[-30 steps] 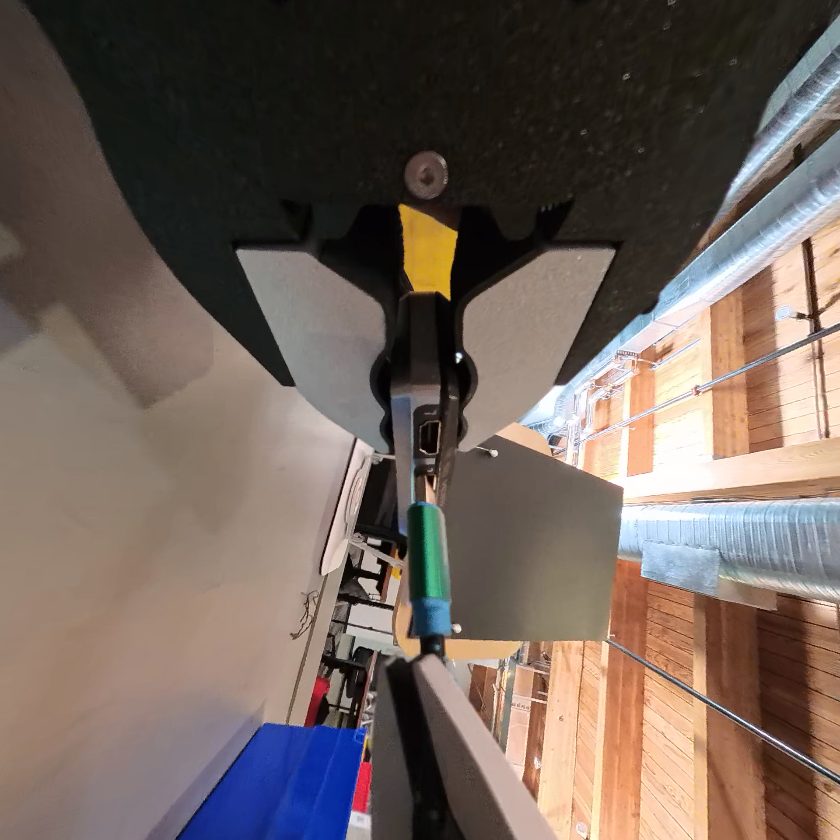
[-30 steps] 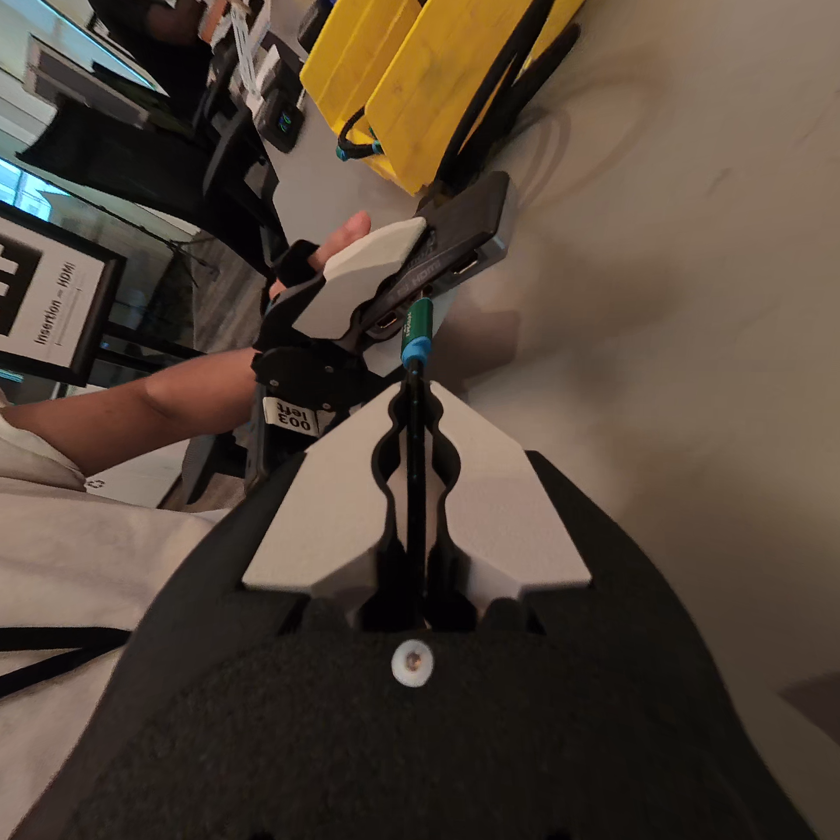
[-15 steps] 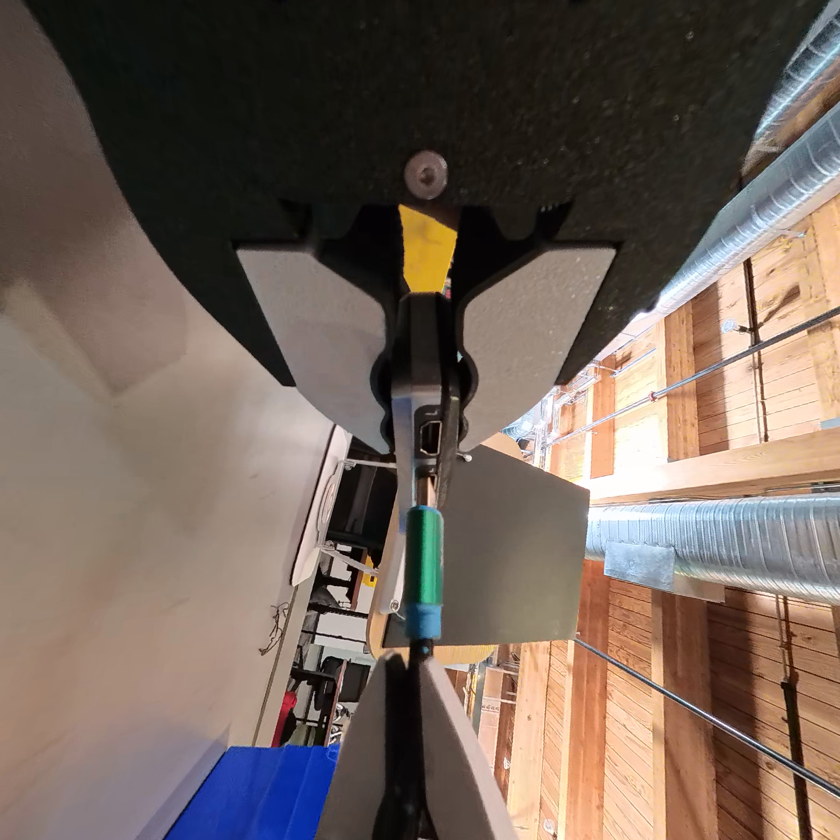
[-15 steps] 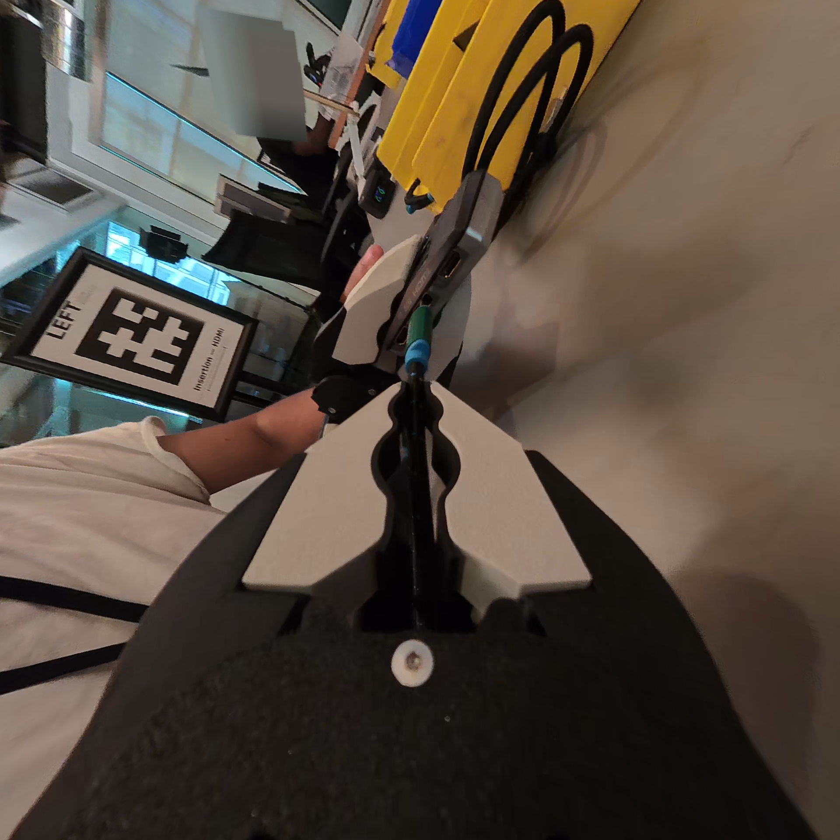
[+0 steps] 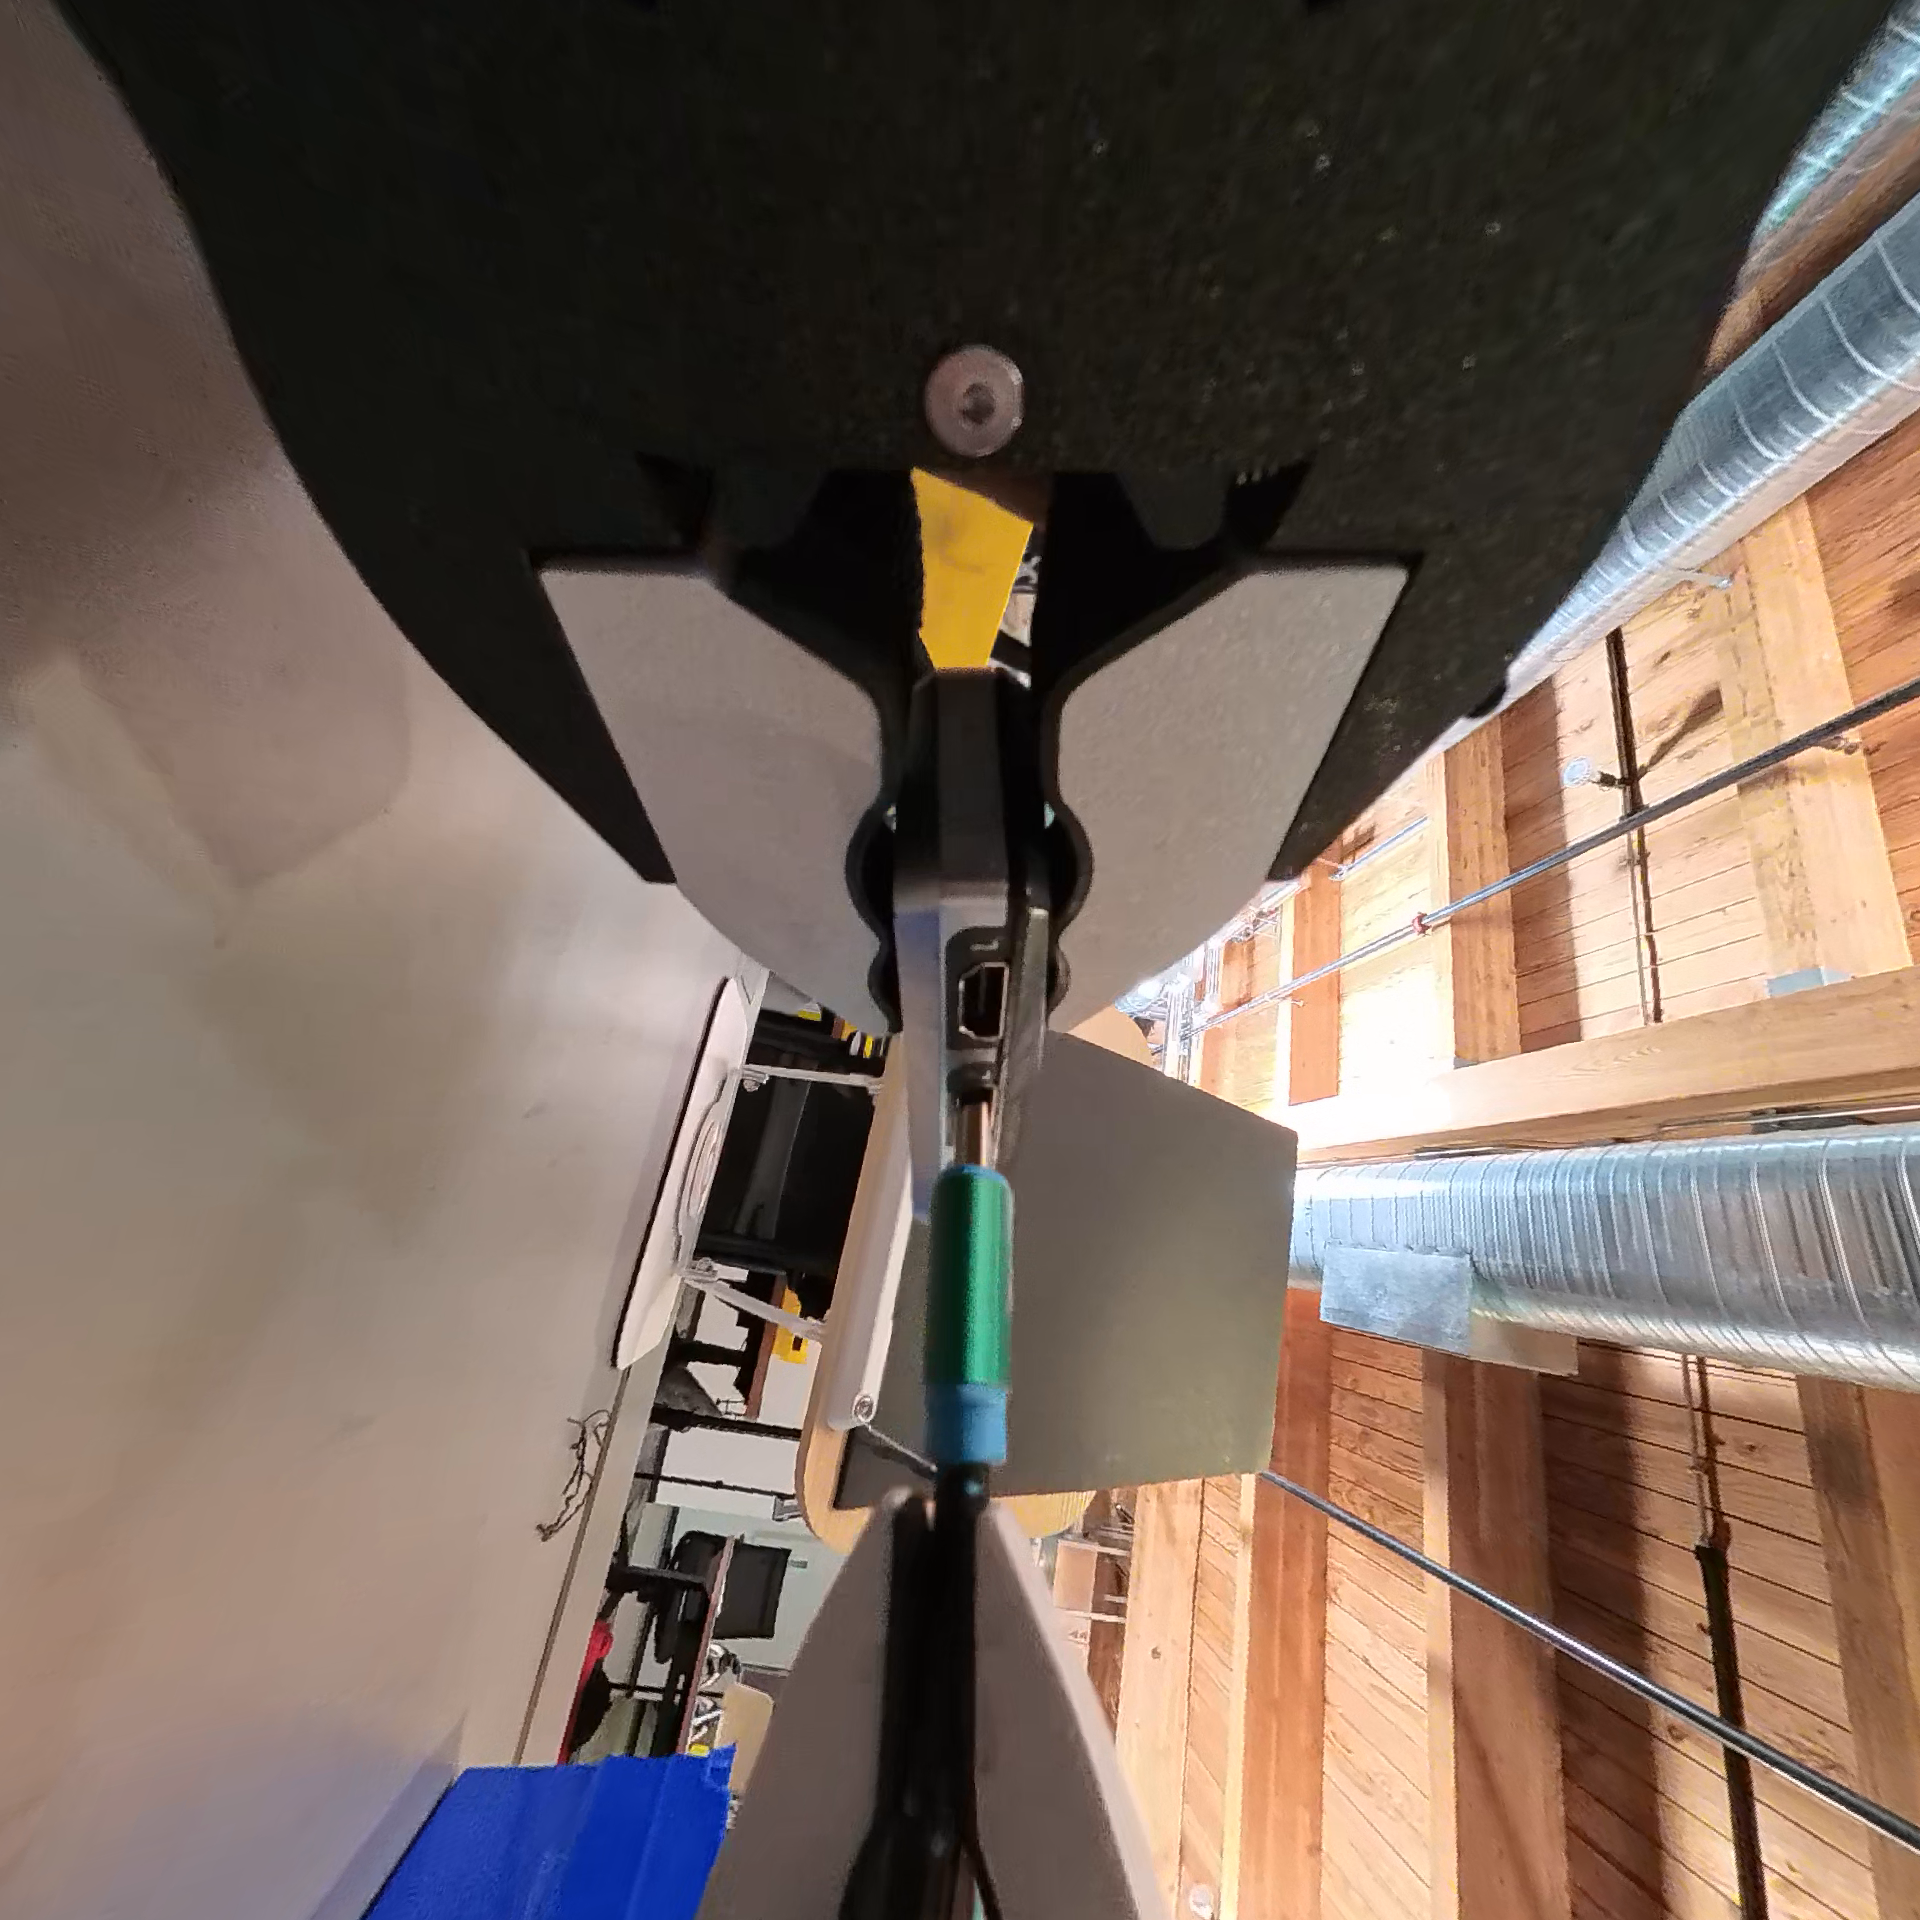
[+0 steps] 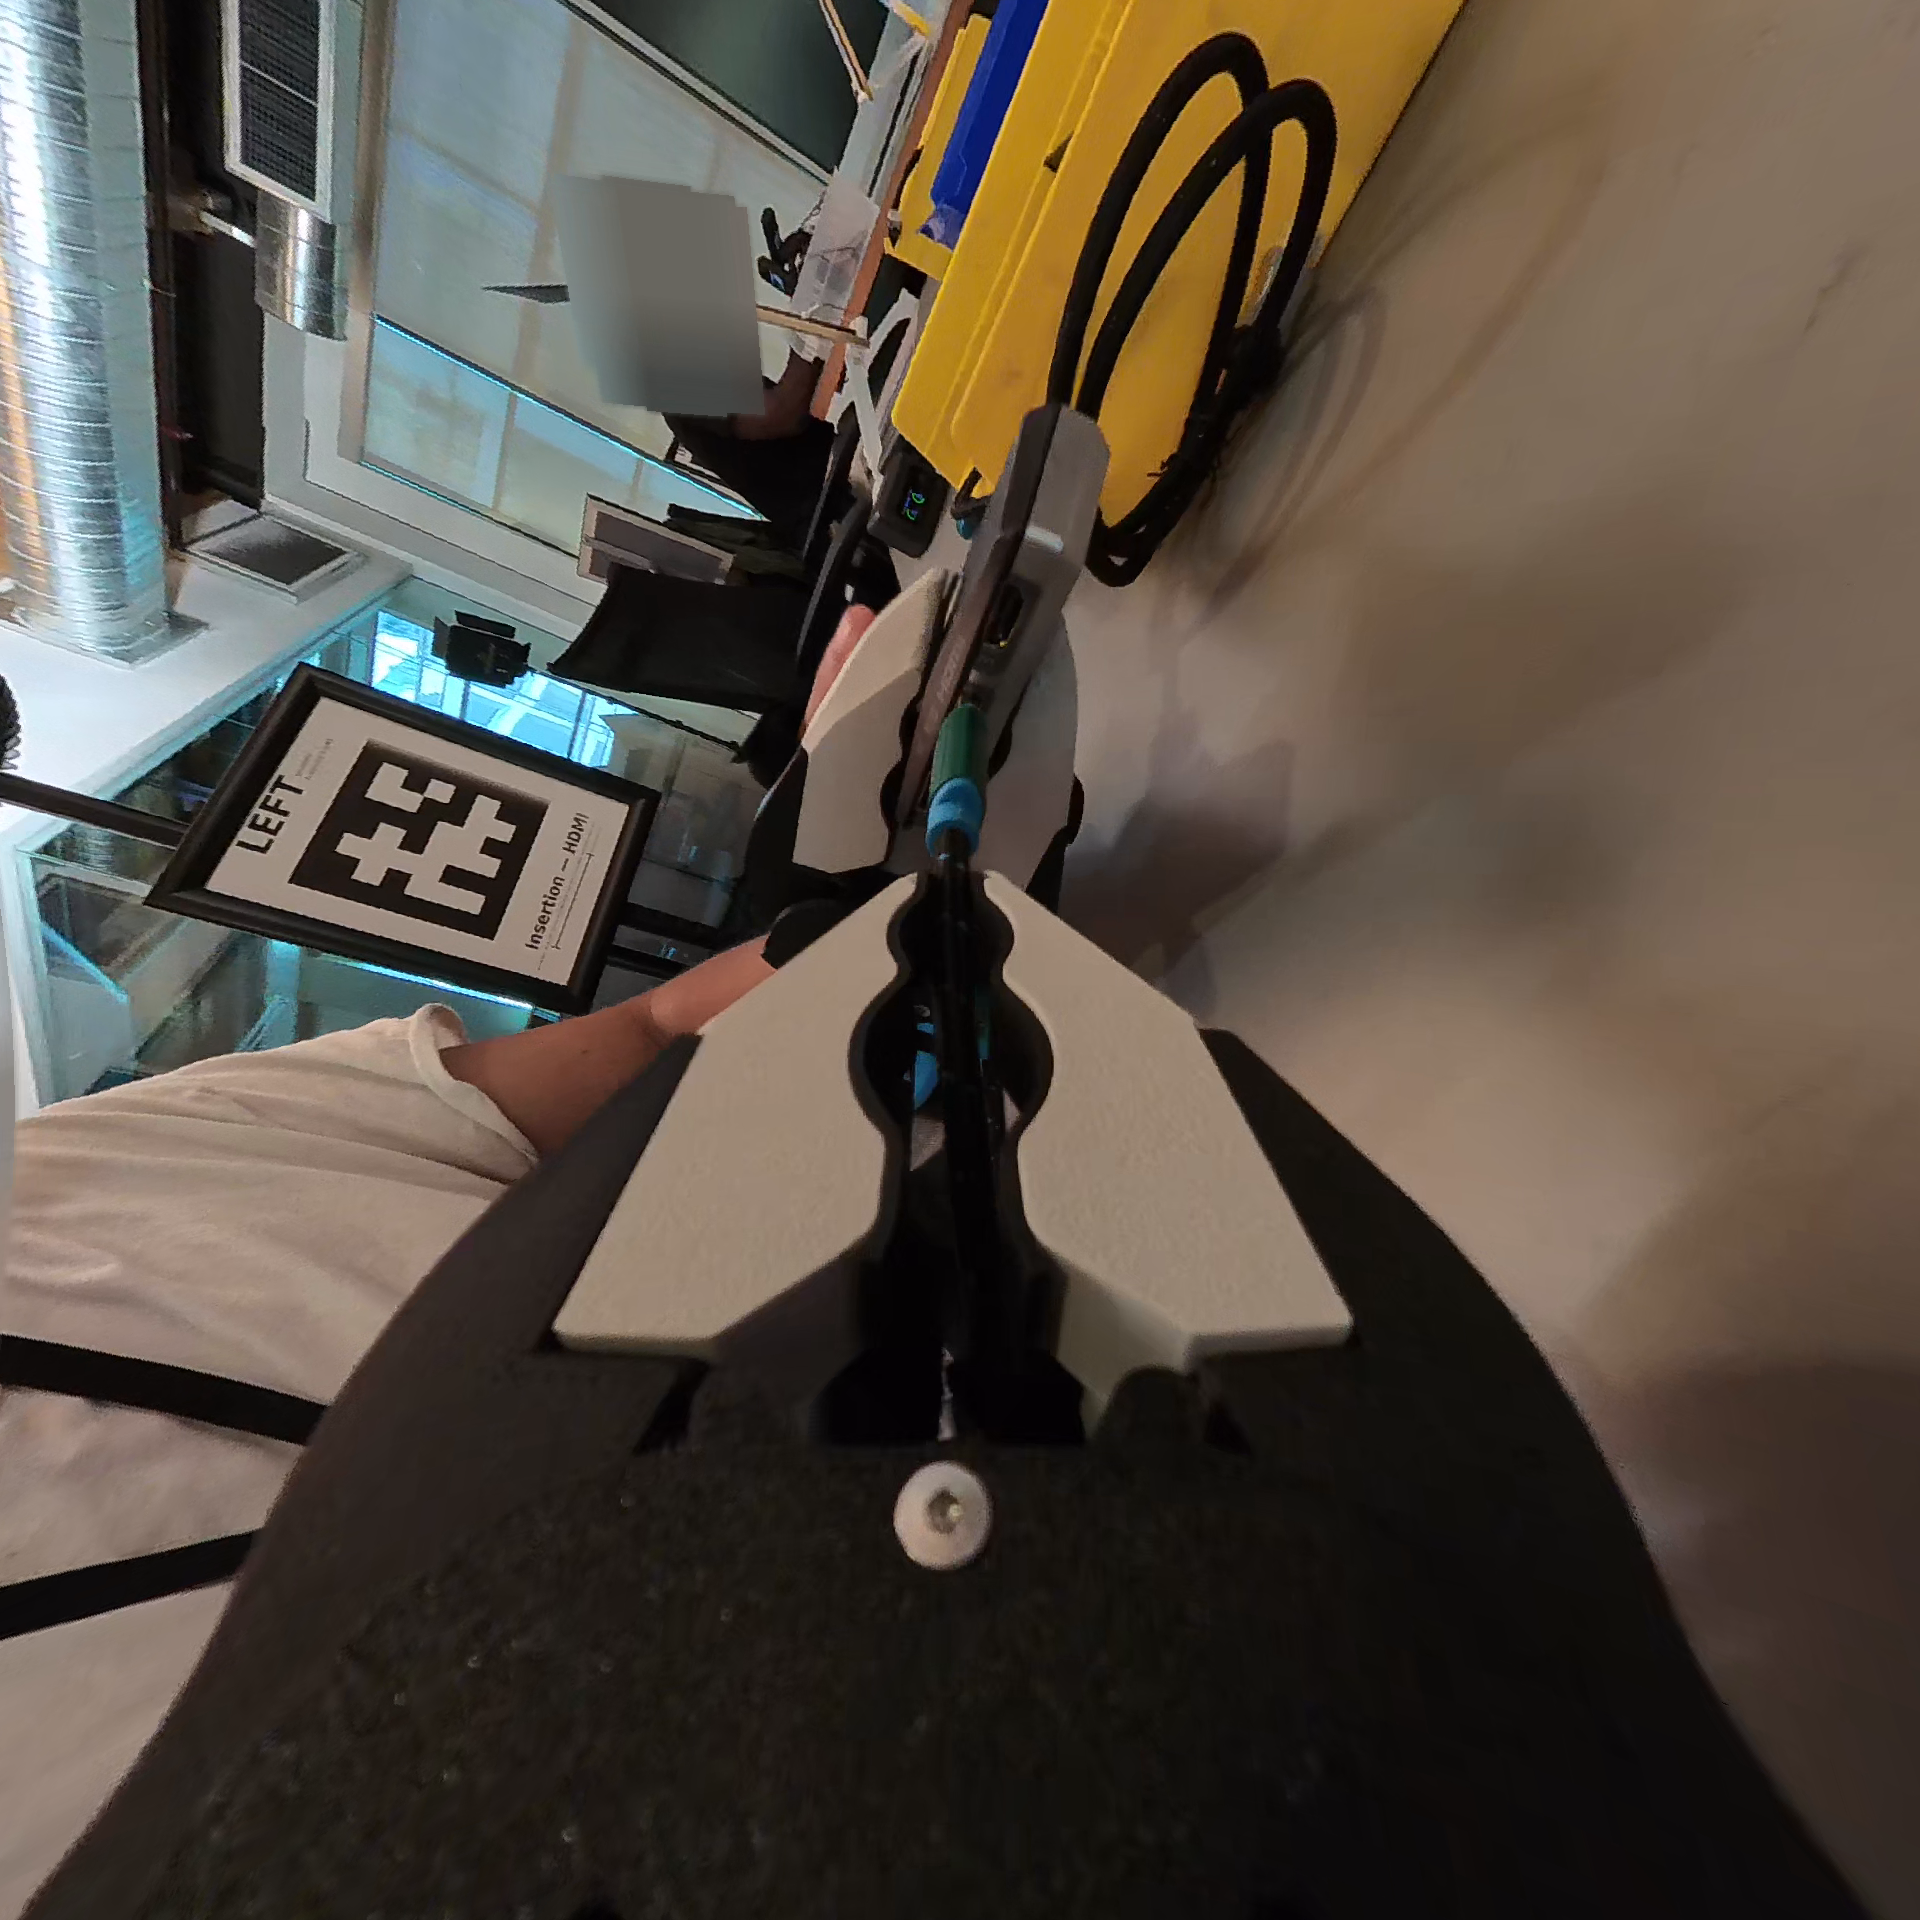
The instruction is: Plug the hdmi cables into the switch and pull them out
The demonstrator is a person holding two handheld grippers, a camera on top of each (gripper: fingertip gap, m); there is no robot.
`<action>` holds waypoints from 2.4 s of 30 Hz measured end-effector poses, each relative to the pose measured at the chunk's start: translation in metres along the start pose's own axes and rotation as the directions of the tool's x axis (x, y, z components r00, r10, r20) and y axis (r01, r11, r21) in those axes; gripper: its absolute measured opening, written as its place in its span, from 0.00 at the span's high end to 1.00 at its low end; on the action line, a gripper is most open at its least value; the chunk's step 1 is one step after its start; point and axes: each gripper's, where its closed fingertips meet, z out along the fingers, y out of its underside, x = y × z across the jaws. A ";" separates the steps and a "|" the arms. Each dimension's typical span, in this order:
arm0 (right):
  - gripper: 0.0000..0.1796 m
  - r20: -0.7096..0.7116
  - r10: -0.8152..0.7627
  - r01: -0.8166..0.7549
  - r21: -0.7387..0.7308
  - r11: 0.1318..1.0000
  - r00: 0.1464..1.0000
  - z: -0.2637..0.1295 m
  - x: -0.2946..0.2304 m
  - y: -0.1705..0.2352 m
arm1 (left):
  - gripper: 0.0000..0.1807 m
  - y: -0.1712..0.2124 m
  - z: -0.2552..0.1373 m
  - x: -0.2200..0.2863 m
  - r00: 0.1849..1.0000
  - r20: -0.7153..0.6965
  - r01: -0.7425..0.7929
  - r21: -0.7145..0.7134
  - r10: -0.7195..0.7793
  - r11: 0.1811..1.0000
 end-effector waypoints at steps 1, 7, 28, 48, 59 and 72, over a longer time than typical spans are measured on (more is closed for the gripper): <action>0.97 0.007 0.008 -0.008 0.005 1.000 1.000 0.001 0.000 -0.001 | 0.88 0.001 0.000 -0.001 1.000 0.002 0.001 -0.005 -0.001 1.000; 0.97 0.070 0.085 -0.089 0.045 0.995 0.994 0.008 -0.004 -0.003 | 0.88 0.007 0.002 -0.005 1.000 0.010 0.014 -0.040 -0.014 0.999; 0.97 -0.012 0.125 -0.124 0.075 0.989 0.992 0.016 0.001 -0.001 | 0.89 0.010 0.007 -0.001 0.998 0.036 -0.058 -0.060 0.060 0.997; 0.78 -0.538 -0.577 0.706 0.048 0.707 0.614 -0.066 -0.025 -0.066 | 0.88 0.008 0.006 -0.010 0.915 -0.144 0.372 -0.051 -0.376 0.927; 0.77 -0.444 -0.735 0.831 0.037 0.556 0.512 0.035 -0.033 -0.032 | 0.88 -0.003 0.001 -0.010 0.867 -0.187 0.463 -0.044 -0.462 0.885; 0.88 -0.511 -0.759 0.881 -0.007 0.474 0.404 0.034 -0.032 -0.029 | 0.89 -0.006 -0.001 -0.012 0.889 -0.183 0.420 -0.039 -0.420 0.907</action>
